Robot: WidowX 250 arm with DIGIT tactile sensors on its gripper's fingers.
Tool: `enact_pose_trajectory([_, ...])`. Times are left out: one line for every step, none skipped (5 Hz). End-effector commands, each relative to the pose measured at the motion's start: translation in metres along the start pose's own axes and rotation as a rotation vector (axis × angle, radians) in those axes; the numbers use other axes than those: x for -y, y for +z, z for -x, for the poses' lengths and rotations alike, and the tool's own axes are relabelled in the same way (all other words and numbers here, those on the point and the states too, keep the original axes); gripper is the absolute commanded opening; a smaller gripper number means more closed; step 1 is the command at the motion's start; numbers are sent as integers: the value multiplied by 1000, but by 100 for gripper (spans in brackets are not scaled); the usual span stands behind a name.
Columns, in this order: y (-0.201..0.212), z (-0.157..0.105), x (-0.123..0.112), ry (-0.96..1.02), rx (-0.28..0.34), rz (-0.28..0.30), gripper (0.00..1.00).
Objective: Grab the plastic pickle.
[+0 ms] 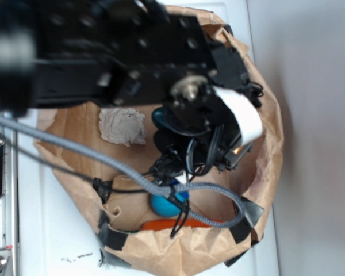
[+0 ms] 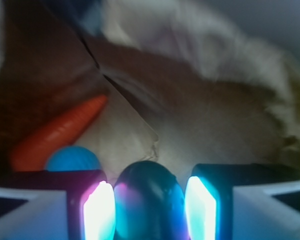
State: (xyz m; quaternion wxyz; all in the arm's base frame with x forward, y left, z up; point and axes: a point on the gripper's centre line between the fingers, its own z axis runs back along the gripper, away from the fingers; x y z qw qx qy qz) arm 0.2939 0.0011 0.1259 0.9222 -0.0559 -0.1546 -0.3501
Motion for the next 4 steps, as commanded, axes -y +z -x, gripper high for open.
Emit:
enact_pose_trajectory([53, -26, 14, 143, -159, -119, 0])
enact_pose_trajectory([68, -15, 10, 287, -230, -53, 0])
enact_pose_trajectory([75, -9, 10, 298, -211, -21, 0])
enact_pose_trajectory([73, -9, 14, 280, -188, -71, 0])
